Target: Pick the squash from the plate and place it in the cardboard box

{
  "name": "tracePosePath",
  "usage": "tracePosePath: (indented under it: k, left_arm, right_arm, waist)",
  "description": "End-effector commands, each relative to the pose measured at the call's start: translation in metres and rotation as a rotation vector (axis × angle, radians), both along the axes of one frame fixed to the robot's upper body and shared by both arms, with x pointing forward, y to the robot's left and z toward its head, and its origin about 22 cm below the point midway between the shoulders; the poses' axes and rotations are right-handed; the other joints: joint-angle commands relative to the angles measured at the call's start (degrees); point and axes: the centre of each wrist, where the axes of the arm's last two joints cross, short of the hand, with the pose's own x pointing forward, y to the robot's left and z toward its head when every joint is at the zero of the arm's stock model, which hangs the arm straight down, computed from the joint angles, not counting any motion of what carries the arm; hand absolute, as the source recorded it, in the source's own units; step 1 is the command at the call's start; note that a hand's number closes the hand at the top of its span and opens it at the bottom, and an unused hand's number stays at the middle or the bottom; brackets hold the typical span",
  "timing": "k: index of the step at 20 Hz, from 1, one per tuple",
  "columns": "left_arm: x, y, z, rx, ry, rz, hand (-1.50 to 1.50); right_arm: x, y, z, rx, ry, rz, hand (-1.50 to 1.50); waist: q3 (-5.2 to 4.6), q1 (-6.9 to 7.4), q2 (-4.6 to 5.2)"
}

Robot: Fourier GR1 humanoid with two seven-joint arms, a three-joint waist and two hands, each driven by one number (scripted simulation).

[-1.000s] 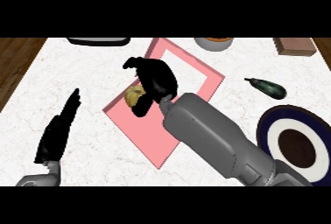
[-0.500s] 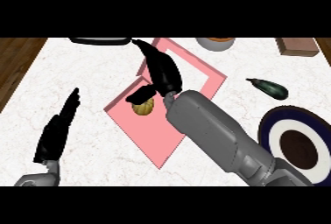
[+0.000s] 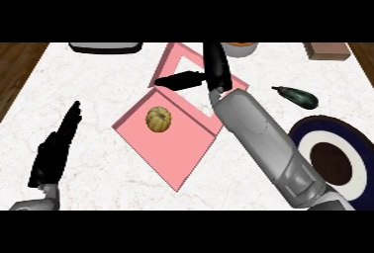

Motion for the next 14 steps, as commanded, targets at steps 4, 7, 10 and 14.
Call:
tracePosePath:
  k: [4,7,10,14]
  left_arm:
    - [-0.009,0.007,0.005,0.003,0.009,0.029,0.00]
    - [-0.005,0.014,-0.014,0.009,0.011,0.030,0.00]
    - [-0.001,0.003,-0.007,-0.014,-0.001,0.026,0.00]
    - [-0.009,0.000,-0.003,-0.033,-0.001,0.028,0.00]
  right_arm:
    - [0.029,-0.112,0.005,0.095,-0.007,-0.197,-1.50]
    - [0.021,-0.151,-0.001,0.135,-0.034,-0.180,-1.50]
    - [0.015,-0.206,-0.015,0.130,-0.036,-0.165,-1.50]
    - [0.018,-0.260,0.014,0.128,-0.037,-0.126,-1.50]
  waist:
    - [0.01,-0.88,-0.28]
    - [-0.03,-1.74,-0.30]
    - [-0.01,-1.42,-0.20]
    - [-0.01,-0.93,-0.20]
